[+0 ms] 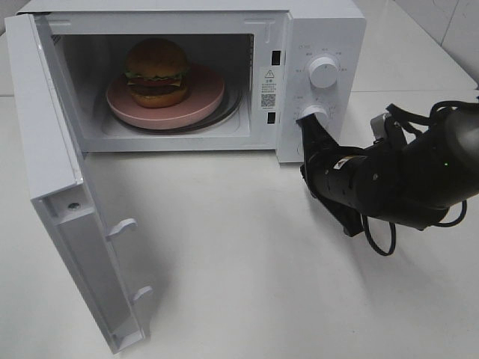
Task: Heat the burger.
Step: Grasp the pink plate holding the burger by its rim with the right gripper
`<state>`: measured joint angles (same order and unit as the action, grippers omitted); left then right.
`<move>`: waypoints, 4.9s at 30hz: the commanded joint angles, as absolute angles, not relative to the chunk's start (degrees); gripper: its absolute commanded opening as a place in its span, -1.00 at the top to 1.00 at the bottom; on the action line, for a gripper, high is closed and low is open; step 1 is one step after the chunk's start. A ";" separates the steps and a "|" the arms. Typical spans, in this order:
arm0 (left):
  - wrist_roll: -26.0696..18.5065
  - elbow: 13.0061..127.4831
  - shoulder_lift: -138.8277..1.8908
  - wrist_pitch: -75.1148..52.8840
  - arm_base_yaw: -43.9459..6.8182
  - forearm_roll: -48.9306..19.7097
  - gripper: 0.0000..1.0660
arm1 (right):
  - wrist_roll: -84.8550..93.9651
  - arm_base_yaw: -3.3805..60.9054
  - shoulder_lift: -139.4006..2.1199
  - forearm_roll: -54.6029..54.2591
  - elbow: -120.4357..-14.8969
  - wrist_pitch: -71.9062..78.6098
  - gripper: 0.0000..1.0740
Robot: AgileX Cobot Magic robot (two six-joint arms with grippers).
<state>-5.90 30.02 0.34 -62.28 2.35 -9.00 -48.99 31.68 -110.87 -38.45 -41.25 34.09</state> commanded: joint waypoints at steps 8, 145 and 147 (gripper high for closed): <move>-5.96 29.85 1.26 -61.65 2.23 -9.17 -0.88 | -14.21 31.46 -102.04 -36.27 -40.91 15.87 0.95; -5.96 29.85 1.26 -61.65 2.23 -9.17 -0.88 | 53.00 36.10 -142.32 13.01 -119.81 -30.60 -0.47; -5.96 29.85 1.26 -61.65 2.23 -9.17 -0.88 | 53.00 36.10 -142.72 12.55 -119.81 -29.85 -0.34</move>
<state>-5.90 30.02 0.34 -62.28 2.35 -9.00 53.57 36.15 -142.55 12.95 -119.40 -30.83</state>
